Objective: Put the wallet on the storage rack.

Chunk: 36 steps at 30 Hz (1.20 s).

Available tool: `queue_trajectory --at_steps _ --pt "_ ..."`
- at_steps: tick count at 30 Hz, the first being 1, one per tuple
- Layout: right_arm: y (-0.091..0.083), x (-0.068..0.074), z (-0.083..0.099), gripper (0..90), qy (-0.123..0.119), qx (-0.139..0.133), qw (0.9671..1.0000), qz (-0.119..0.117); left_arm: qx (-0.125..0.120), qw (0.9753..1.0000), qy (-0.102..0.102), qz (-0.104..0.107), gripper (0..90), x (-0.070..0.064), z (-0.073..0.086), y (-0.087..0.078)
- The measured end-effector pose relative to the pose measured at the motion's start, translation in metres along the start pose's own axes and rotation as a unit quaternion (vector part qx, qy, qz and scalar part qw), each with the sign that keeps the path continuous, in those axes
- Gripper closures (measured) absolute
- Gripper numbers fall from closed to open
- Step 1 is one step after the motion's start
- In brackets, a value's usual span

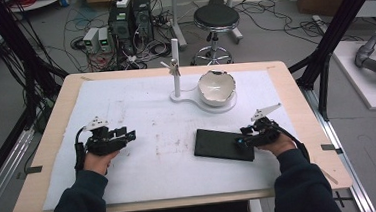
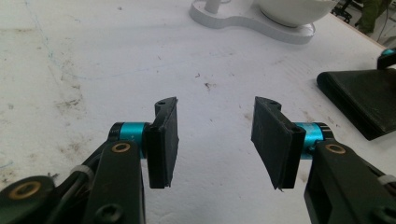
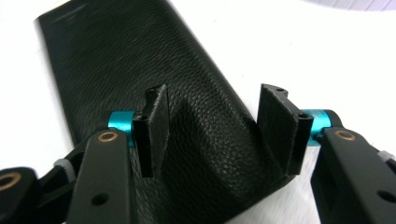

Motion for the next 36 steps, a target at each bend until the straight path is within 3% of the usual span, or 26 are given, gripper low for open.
queue_trajectory --at_steps 3,5,8,10,12,13,14,15,16,17,18,20,22,25,26,27,29,30,31,32,33,35,36 --pt "-0.003 0.006 0.005 45.9 -0.019 0.003 0.9993 -0.031 -0.001 1.0 -0.001 0.001 50.8 0.0 -0.001 0.001" --pt "0.001 0.008 0.004 35.1 -0.044 -0.001 0.998 -0.046 -0.002 1.0 -0.001 0.002 50.9 -0.001 -0.002 0.001" --pt "0.012 0.005 0.001 25.6 -0.051 -0.001 0.9968 -0.061 -0.002 1.0 0.002 0.004 50.9 -0.002 -0.002 0.001" --pt "0.015 -0.001 0.003 31.2 -0.034 0.0 0.9944 -0.1 -0.003 1.0 0.002 0.005 51.0 -0.003 -0.003 0.002" --pt "0.015 -0.003 0.004 34.5 -0.03 -0.001 0.9935 -0.11 -0.002 1.0 0.002 0.005 51.0 -0.003 -0.003 0.002" --pt "0.015 -0.003 0.003 42.1 -0.018 -0.002 0.9925 -0.121 -0.002 1.0 0.002 0.005 51.1 -0.003 -0.003 0.002" --pt "0.015 -0.003 0.003 42.1 -0.018 -0.002 0.9925 -0.121 -0.004 1.0 0.0 0.005 51.2 -0.003 -0.003 0.003" --pt "0.014 -0.005 0.003 51.2 0.02 0.0 0.9923 -0.122 -0.003 1.0 0.0 0.007 51.2 -0.003 -0.003 0.003" --pt "0.013 -0.006 0.003 56.5 0.035 -0.002 0.9917 -0.124 -0.003 1.0 -0.001 0.006 51.2 -0.003 -0.003 0.003" --pt "0.011 -0.007 0.003 61.9 0.045 -0.004 0.9912 -0.124 -0.004 1.0 0.0 0.006 51.3 -0.003 -0.003 0.003" --pt "0.011 -0.007 0.003 61.9 0.045 -0.004 0.9912 -0.124 -0.004 1.0 0.0 0.006 51.3 -0.003 -0.003 0.003" --pt "0.007 -0.006 0.003 72.4 0.046 -0.018 0.9919 -0.117 -0.003 1.0 0.001 0.006 51.3 -0.002 -0.003 0.003" --pt "0.005 -0.005 0.003 74.6 0.046 -0.024 0.9922 -0.113 -0.003 1.0 0.0 0.004 51.3 -0.002 -0.003 0.002" --pt "-0.004 0.0 0.001 79.6 0.026 -0.064 0.9933 -0.092 -0.004 1.0 -0.001 0.004 51.4 -0.001 -0.003 0.002" --pt "-0.004 0.0 0.001 79.6 0.026 -0.064 0.9933 -0.092 -0.004 1.0 -0.001 0.004 51.5 -0.001 -0.003 0.002" --pt "-0.012 0.003 -0.004 80.8 0.014 -0.09 0.9934 -0.07 -0.004 1.0 0.0 0.005 51.5 -0.001 -0.003 0.002" --pt "-0.018 0.003 -0.006 81.3 0.014 -0.105 0.9924 -0.062 -0.005 1.0 -0.001 0.004 51.6 -0.001 -0.003 0.001" --pt "-0.028 0.004 -0.01 81.7 0.012 -0.124 0.9915 -0.036 -0.005 1.0 -0.001 0.004 51.6 -0.001 -0.003 0.001" --pt "-0.028 0.004 -0.01 81.7 0.012 -0.124 0.9915 -0.036 -0.005 1.0 -0.001 0.004 51.6 0.0 -0.004 0.001" --pt "-0.036 0.004 -0.014 81.8 0.004 -0.137 0.9905 -0.006 -0.005 1.0 -0.001 0.005 51.6 0.0 -0.004 0.001" --pt "-0.036 0.004 -0.014 81.8 0.004 -0.137 0.9905 -0.006 -0.005 1.0 -0.001 0.005 51.6 0.0 -0.004 0.001" --pt "-0.044 0.007 -0.019 81.9 -0.014 -0.149 0.9883 0.029 -0.006 1.0 -0.001 0.004 51.6 -0.001 -0.004 0.0" --pt "-0.044 0.007 -0.019 81.9 -0.014 -0.149 0.9883 0.029 -0.006 1.0 -0.001 0.004 51.6 -0.001 -0.004 0.0"
Point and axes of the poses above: each handheld gripper's, and its own axes: y roughly forward along the jaws, z roughly out of its underside, x roughly to its left, the point moved 3 cm from there along y, roughly forward along the jaws, and after that the axes turned 2 degrees about -z, right-handed, at the moved point
